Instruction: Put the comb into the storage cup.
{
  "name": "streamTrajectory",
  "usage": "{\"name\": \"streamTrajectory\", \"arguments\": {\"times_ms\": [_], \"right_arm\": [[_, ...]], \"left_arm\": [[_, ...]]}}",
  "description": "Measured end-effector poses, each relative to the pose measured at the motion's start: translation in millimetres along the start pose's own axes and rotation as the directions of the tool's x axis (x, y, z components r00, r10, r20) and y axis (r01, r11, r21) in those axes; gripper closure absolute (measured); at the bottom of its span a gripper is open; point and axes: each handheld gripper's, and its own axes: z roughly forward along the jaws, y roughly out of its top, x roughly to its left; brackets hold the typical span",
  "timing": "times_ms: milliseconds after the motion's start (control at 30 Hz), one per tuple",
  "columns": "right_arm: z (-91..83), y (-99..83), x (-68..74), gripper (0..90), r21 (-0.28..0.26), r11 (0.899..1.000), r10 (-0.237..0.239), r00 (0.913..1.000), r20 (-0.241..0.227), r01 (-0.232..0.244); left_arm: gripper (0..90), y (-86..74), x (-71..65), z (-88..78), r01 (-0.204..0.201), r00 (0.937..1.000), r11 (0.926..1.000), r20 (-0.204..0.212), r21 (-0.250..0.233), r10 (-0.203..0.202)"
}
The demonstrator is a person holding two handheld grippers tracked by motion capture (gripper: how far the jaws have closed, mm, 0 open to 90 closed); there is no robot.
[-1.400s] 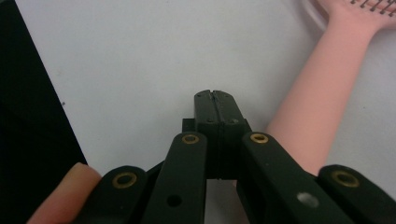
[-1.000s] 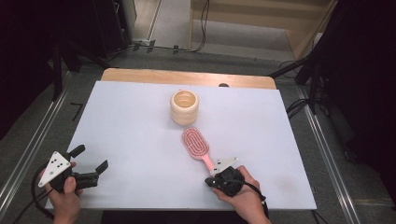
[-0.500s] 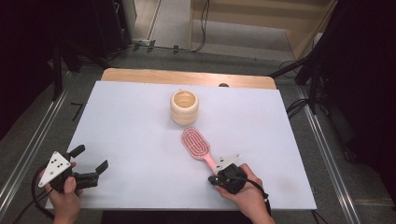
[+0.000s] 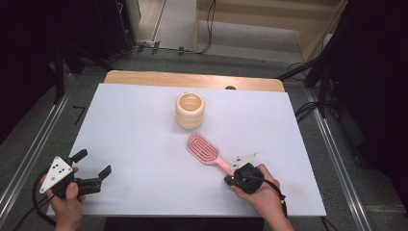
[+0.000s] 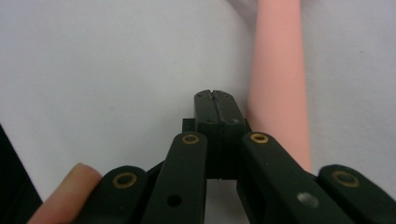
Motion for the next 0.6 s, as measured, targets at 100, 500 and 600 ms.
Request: {"name": "streamTrajectory", "arguments": {"times_ms": [100, 500, 600], "right_arm": [[-0.7, -1.4, -7.0, 88.4, -0.003, 1.000, 0.012, 0.9999, -0.006, -0.012], [-6.8, -4.0, -19.3, 88.0, -0.013, 1.000, 0.002, 1.0000, -0.003, -0.002], [-13.6, -1.9, -19.4, 74.5, -0.057, 0.998, -0.008, 0.9990, -0.043, 0.005]], "left_arm": [[0.0, 0.1, -0.2, 0.3, -0.001, 1.0000, 1.0000, -0.002, 0.000, 0.001], [0.0, 0.0, -0.4, 0.2, -0.002, 1.0000, 1.0000, -0.002, 0.003, 0.002], [0.0, 0.1, -0.5, 0.3, -0.003, 1.0000, 1.0000, -0.003, 0.003, 0.003]]}}
